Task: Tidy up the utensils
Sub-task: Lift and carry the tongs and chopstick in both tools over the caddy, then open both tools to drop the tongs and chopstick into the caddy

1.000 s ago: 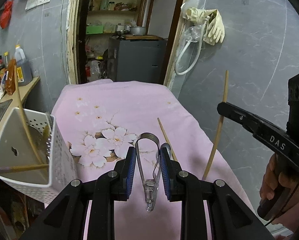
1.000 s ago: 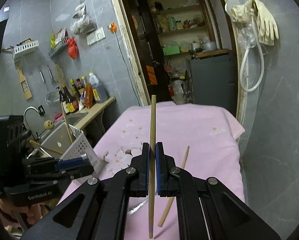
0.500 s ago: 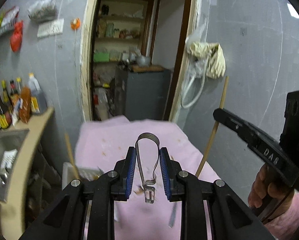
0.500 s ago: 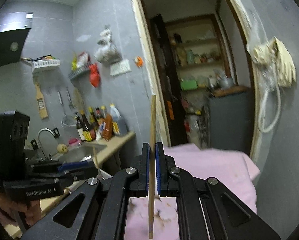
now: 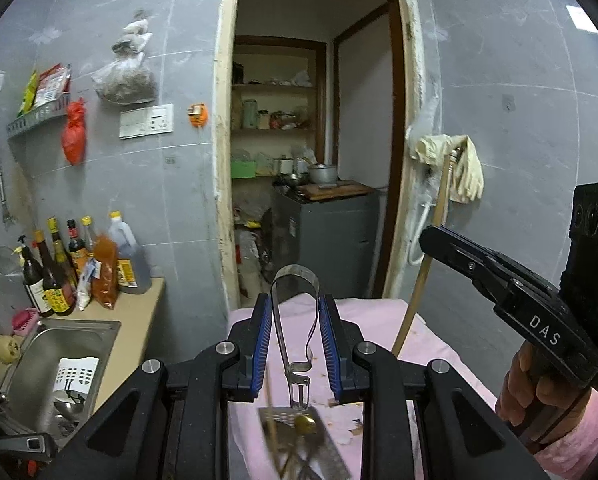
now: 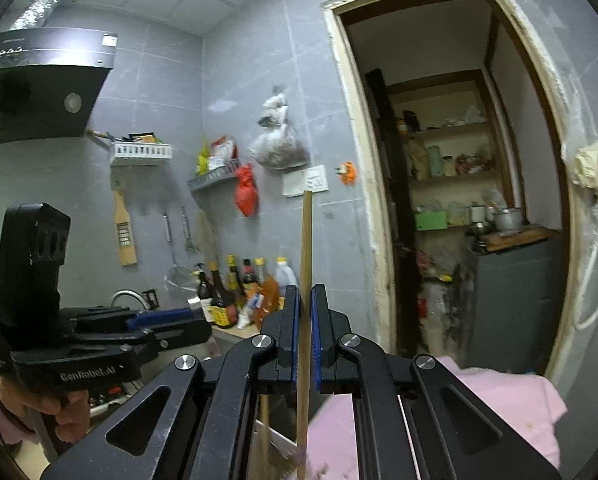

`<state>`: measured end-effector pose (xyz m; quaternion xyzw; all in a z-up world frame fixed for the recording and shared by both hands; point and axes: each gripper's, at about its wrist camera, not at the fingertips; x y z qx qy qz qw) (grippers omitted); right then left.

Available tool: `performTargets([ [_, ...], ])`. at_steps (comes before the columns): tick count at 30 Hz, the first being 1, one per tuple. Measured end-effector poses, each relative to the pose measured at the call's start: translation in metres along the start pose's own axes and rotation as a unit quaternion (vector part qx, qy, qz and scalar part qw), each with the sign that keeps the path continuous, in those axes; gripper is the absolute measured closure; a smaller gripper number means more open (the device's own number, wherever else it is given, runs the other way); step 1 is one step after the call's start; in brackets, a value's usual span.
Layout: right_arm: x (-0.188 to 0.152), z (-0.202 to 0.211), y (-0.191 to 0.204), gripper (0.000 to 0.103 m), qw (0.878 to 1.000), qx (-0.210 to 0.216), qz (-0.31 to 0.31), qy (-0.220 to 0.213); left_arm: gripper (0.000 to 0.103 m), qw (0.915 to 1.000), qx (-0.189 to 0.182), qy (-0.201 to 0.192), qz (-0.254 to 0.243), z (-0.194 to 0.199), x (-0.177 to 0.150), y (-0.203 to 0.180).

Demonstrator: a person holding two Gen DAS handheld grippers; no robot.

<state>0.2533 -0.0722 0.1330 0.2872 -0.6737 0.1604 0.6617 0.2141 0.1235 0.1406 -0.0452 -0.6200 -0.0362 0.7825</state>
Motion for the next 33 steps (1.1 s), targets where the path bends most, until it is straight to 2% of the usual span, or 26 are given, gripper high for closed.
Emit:
performTargets([
  [4, -0.014, -0.022, 0.015, 0.098, 1.0, 0.019, 0.001, 0.014, 0.08, 0.9999, 0.01, 0.009, 0.011, -0.003, -0.012, 0.013],
  [9, -0.049, -0.036, 0.011, 0.098, 0.999, 0.027, -0.015, 0.041, 0.08, 0.9993, 0.01, 0.024, 0.026, -0.01, -0.035, 0.022],
  [14, -0.084, -0.043, 0.001, 0.098, 0.997, 0.026, -0.03, 0.073, 0.08, 0.9978, 0.01, 0.047, 0.046, -0.02, -0.067, 0.028],
  [19, -0.113, -0.044, -0.002, 0.098, 0.994, 0.021, -0.021, 0.104, 0.08, 0.9969, 0.006, 0.043, 0.065, -0.025, -0.088, 0.035],
  [22, -0.122, -0.045, 0.0, 0.098, 0.993, 0.019, -0.012, 0.115, 0.08, 0.9977, 0.004, 0.041, 0.054, -0.028, -0.096, 0.031],
  [25, -0.131, -0.045, -0.002, 0.098, 0.992, 0.018, -0.011, 0.128, 0.08, 0.9976, 0.003, 0.056, 0.042, -0.034, -0.102, 0.026],
  [31, -0.135, -0.04, -0.008, 0.098, 0.99, 0.022, -0.022, 0.137, 0.08, 0.9951, -0.003, 0.09, 0.041, -0.04, -0.106, 0.024],
  [33, -0.136, -0.039, -0.01, 0.098, 0.99, 0.022, -0.023, 0.138, 0.079, 0.9939, 0.0, 0.095, 0.056, -0.04, -0.107, 0.028],
])
Point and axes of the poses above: each gripper's, at about its wrist camera, not at the fingertips, and z roughly against the way its jaws point, y to its left, x to its top, and after that the axes turned 9 degrees about -y, right-handed
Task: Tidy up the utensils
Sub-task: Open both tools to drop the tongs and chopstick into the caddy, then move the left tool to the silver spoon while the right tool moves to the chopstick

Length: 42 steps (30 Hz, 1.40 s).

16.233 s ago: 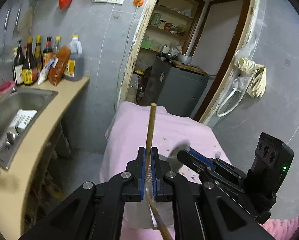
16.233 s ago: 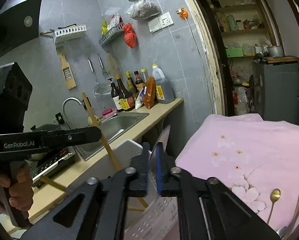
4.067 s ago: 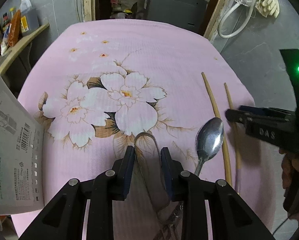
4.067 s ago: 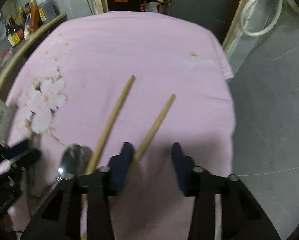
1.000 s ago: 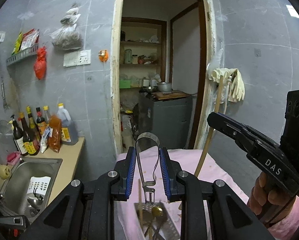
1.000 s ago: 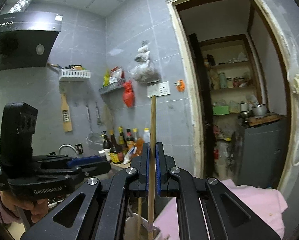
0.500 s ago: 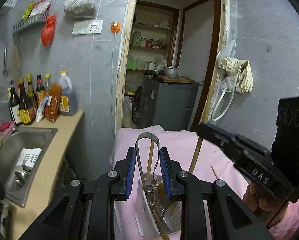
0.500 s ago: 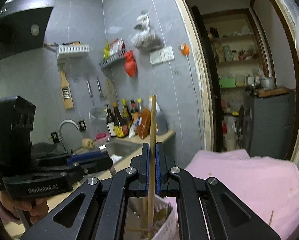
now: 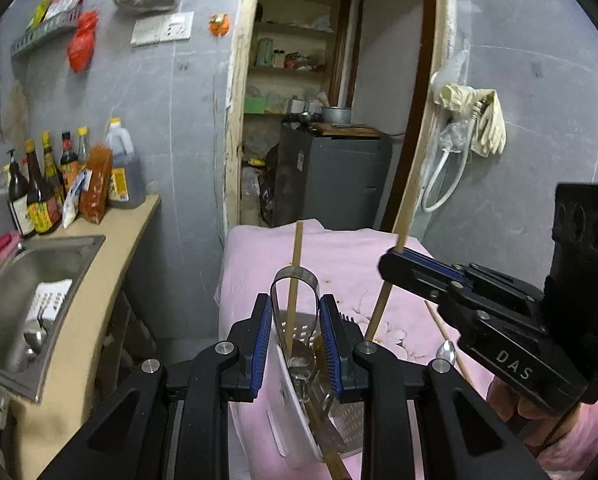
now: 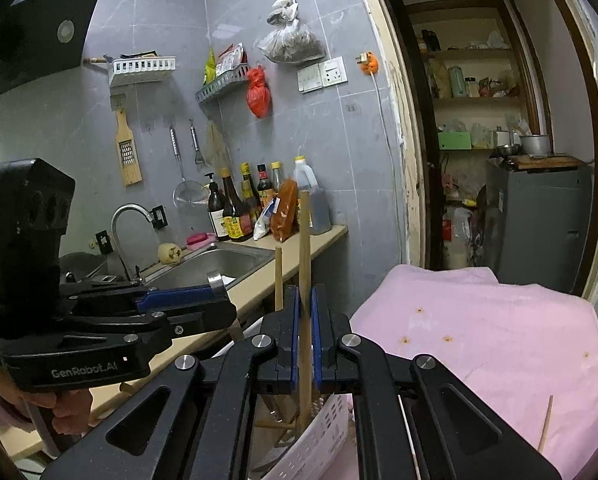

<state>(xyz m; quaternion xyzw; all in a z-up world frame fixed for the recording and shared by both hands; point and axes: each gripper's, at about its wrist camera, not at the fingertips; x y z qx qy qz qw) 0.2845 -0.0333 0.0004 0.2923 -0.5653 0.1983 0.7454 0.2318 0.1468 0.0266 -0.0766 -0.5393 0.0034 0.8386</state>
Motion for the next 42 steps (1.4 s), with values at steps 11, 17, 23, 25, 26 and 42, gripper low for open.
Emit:
performTargets([
  [11, 0.012, 0.025, -0.009, 0.076, 1.0, -0.017, -0.01, -0.019, 0.076, 0.9989, -0.006, -0.027, 0.037, 0.014, 0.006, 0.002],
  [17, 0.024, 0.057, -0.026, 0.049, 0.996, -0.075, -0.013, -0.041, 0.059, 0.9985, -0.005, -0.047, 0.029, 0.023, 0.014, -0.017],
  [23, 0.031, 0.093, -0.051, 0.024, 0.988, -0.143, -0.006, -0.054, 0.031, 0.9976, -0.001, -0.065, 0.022, 0.024, 0.016, -0.046],
  [25, 0.032, 0.105, -0.061, 0.015, 0.985, -0.163, -0.003, -0.056, 0.022, 0.9974, 0.006, -0.07, 0.014, 0.021, 0.015, -0.06],
  [26, 0.032, 0.109, -0.066, 0.012, 0.983, -0.172, -0.001, -0.057, 0.017, 0.9972, 0.011, -0.073, 0.01, 0.02, 0.014, -0.066],
  [42, 0.019, 0.169, -0.144, 0.001, 0.969, -0.247, 0.017, -0.025, 0.001, 0.9967, 0.033, -0.072, -0.017, -0.015, -0.013, -0.152],
])
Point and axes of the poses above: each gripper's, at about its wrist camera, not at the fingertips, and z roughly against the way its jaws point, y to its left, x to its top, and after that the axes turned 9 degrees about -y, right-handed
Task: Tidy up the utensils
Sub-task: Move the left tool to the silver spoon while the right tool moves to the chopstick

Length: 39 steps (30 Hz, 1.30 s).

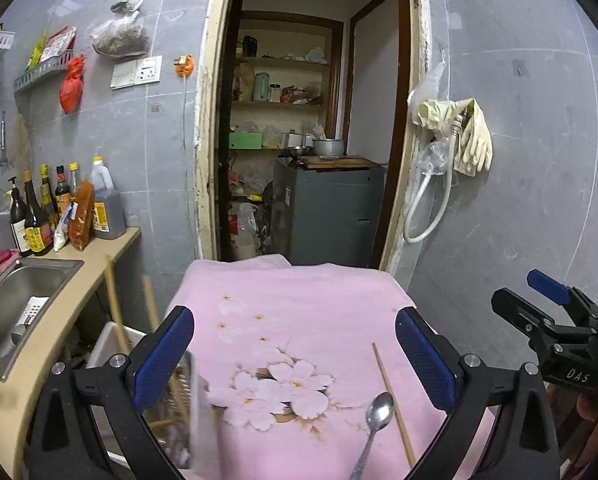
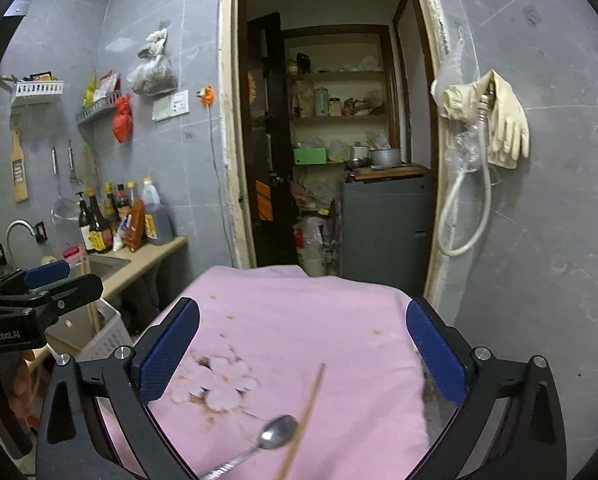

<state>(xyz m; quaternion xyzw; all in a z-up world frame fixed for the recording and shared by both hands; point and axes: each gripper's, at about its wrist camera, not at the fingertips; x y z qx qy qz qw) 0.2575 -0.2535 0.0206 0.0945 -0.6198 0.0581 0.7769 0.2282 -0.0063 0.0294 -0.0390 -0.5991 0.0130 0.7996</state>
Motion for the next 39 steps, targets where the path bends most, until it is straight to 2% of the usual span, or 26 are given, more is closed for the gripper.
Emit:
performTargets([
  [11, -0.026, -0.014, -0.045, 0.001, 0.999, -0.013, 0.003, 0.032, 0.001, 0.9993, -0.02, 0.032, -0.005, -0.03, -0.036, -0.04],
  [24, -0.089, -0.046, -0.067, 0.001, 0.996, -0.009, -0.016, 0.086, 0.001, 0.9948, -0.028, 0.098, 0.004, -0.064, -0.094, -0.049],
  [28, -0.109, -0.056, -0.072, 0.001, 0.994, -0.006, -0.024, 0.107, 0.001, 0.9913, -0.034, 0.127, 0.006, -0.074, -0.113, -0.049],
  [31, -0.123, -0.064, -0.074, 0.001, 0.992, -0.002, -0.029, 0.125, 0.002, 0.9855, -0.054, 0.161, 0.005, -0.083, -0.126, -0.051],
  [34, -0.135, -0.074, -0.074, 0.001, 0.988, 0.007, -0.037, 0.147, 0.002, 0.9826, -0.062, 0.175, -0.003, -0.088, -0.136, -0.054],
  [36, -0.141, -0.08, -0.073, 0.001, 0.986, 0.012, -0.04, 0.159, 0.004, 0.9805, -0.066, 0.185, -0.01, -0.093, -0.14, -0.056],
  [39, -0.15, -0.09, -0.071, 0.001, 0.983, 0.015, -0.039, 0.179, 0.013, 0.977, -0.064, 0.202, -0.026, -0.102, -0.146, -0.061],
])
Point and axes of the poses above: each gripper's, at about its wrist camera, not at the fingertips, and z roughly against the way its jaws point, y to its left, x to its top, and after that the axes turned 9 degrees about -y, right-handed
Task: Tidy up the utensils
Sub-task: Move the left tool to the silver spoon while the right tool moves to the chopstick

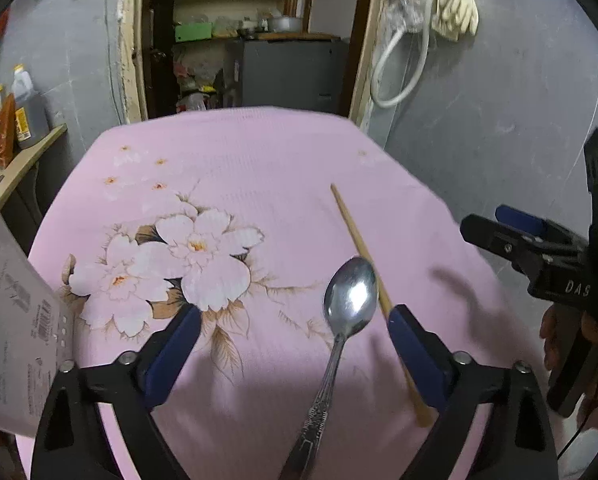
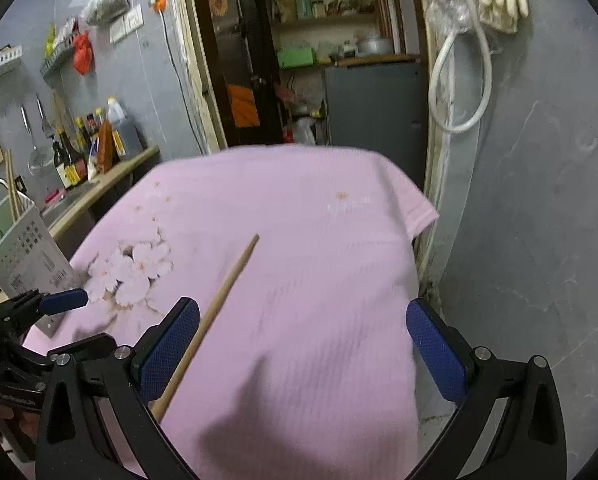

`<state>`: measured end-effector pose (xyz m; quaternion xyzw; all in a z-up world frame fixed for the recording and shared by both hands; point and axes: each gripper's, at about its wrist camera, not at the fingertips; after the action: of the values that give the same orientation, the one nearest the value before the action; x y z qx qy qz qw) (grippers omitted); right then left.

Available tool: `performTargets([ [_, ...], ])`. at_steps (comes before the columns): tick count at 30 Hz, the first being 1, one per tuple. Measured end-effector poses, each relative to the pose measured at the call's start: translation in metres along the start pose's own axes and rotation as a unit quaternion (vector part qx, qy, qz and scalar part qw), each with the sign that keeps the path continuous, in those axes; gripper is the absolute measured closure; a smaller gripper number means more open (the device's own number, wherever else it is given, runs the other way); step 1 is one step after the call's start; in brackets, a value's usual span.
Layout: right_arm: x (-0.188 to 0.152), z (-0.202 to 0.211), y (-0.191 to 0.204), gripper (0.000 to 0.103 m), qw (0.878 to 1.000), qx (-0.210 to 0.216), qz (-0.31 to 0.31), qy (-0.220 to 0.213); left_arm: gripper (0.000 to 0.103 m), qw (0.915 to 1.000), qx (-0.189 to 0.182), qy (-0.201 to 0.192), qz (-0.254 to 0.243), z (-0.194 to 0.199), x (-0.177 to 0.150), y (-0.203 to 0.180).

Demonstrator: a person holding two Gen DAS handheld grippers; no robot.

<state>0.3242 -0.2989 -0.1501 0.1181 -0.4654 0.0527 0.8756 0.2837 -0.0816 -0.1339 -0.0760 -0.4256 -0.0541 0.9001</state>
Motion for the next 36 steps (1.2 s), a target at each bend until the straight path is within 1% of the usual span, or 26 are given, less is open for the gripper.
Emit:
performTargets([
  [2, -0.003, -0.008, 0.001, 0.001, 1.0, 0.004, -0.001, 0.012, 0.019, 0.9999, 0.004, 0.01, -0.009, -0.006, -0.001, -0.001],
  [9, -0.007, -0.033, 0.009, 0.001, 0.998, 0.01, 0.015, 0.056, 0.024, 0.9991, -0.012, 0.032, -0.023, -0.019, -0.004, -0.005],
  [16, -0.001, -0.057, 0.022, 0.002, 0.995, 0.024, 0.038, 0.086, 0.027, 0.9986, -0.005, 0.05, -0.018, -0.022, -0.012, 0.0],
  [24, 0.004, -0.083, 0.046, 0.003, 0.992, 0.024, 0.066, 0.109, 0.028, 0.9984, -0.001, 0.048, -0.03, -0.017, -0.017, -0.003],
  [27, 0.001, -0.09, 0.053, 0.01, 0.989, 0.018, 0.075, 0.124, 0.029, 0.9984, 0.002, 0.046, -0.033, -0.016, -0.019, -0.004],
  [32, -0.001, -0.094, 0.055, 0.01, 0.987, 0.013, 0.08, 0.135, 0.034, 0.9979, 0.008, 0.044, -0.046, -0.014, -0.021, -0.004],
  [36, 0.001, -0.101, 0.056, 0.01, 0.984, 0.001, 0.091, 0.151, 0.034, 0.9978, 0.009, 0.044, -0.049, -0.012, -0.022, -0.005],
])
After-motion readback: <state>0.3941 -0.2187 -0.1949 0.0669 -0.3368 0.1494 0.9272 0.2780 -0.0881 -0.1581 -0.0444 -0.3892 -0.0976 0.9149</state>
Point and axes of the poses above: each gripper's, at about its wrist camera, not at the fingertips, and z roughly against the way its jaws point, y to its left, x to its top, and after that the axes turned 9 degrees about -y, right-handed
